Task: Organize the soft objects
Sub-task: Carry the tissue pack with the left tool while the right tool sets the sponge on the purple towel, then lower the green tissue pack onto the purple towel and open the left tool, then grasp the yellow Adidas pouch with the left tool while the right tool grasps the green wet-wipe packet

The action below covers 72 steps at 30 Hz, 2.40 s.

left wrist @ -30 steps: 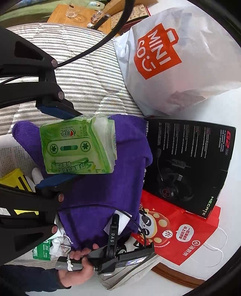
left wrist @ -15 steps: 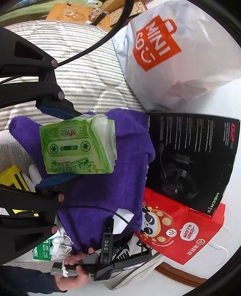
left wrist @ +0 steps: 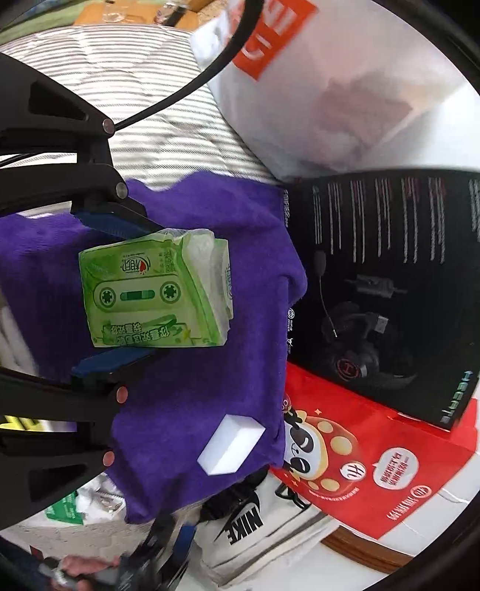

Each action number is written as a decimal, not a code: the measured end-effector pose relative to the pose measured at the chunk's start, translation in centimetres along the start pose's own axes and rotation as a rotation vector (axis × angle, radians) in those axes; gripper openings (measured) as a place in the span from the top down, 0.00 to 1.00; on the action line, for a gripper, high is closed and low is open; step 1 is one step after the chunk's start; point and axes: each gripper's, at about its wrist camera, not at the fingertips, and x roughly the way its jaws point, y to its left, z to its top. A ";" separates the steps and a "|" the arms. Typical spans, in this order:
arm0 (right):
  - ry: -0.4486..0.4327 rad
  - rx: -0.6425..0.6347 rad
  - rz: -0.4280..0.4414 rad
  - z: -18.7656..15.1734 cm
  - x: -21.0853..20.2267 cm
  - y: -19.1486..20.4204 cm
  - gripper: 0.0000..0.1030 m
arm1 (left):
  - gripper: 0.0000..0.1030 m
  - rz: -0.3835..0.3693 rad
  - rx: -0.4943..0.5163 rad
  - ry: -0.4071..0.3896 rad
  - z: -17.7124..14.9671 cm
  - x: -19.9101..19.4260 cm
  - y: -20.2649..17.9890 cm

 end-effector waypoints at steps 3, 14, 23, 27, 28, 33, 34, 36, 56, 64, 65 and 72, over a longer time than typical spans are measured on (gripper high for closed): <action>-0.015 0.016 0.009 -0.9 -1.2 0.0 0.13 | 0.50 -0.001 0.000 0.020 0.9 1.8 -0.1; 0.009 0.087 -0.001 -4.1 -2.8 -2.4 0.13 | 0.50 0.055 0.022 0.071 3.1 6.7 -0.6; 0.028 0.106 -0.006 -5.2 -3.3 -3.4 0.13 | 0.46 0.107 0.057 0.075 3.0 8.6 -1.9; 0.025 0.118 -0.001 -5.7 -3.9 -3.7 0.13 | 0.32 0.075 0.048 0.073 2.5 8.7 -2.1; 0.025 0.120 -0.001 -5.9 -4.0 -3.8 0.13 | 0.30 0.063 0.040 0.068 2.3 8.6 -2.3; 0.013 0.125 0.007 -6.8 -5.2 -3.7 0.13 | 0.27 0.059 0.030 0.068 1.2 7.1 -2.8; 0.011 0.124 0.008 -6.9 -5.4 -3.7 0.13 | 0.27 0.059 0.030 0.063 0.9 6.5 -2.9; 0.003 0.114 0.003 -7.3 -6.0 -3.4 0.13 | 0.27 0.062 0.033 0.051 0.6 5.4 -3.4; 0.011 0.077 -0.016 -12.5 -7.9 -1.7 0.13 | 0.22 -0.051 0.153 0.005 -13.0 -4.2 -4.2; 0.034 0.058 -0.011 -14.1 -7.4 -0.7 0.13 | 0.26 -0.147 0.090 0.008 -14.8 -2.2 -2.9; 0.041 0.051 -0.009 -14.4 -7.2 -0.5 0.13 | 0.30 -0.151 0.086 -0.002 -15.0 -2.3 -2.8; 0.057 0.029 0.003 -15.2 -6.2 0.4 0.13 | 0.50 -0.147 0.113 -0.053 -16.6 -4.7 -3.2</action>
